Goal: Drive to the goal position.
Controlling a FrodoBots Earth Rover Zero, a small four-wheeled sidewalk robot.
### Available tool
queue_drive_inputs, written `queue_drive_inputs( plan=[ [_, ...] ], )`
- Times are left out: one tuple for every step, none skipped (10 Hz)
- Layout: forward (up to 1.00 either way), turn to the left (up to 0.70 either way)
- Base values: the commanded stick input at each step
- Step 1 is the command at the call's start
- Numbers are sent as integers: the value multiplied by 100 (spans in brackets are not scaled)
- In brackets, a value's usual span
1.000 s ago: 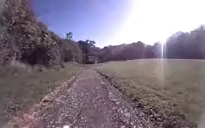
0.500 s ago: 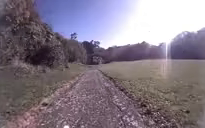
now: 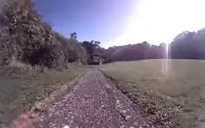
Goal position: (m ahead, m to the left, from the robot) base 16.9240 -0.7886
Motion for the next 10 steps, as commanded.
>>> queue_drive_inputs(
  plan=[
    [5, 0],
    [5, 0],
    [5, 0],
    [5, 0],
    [5, 0],
    [5, 0],
    [5, 0],
    [5, 0],
    [5, 0],
    [5, 0]
  ],
)
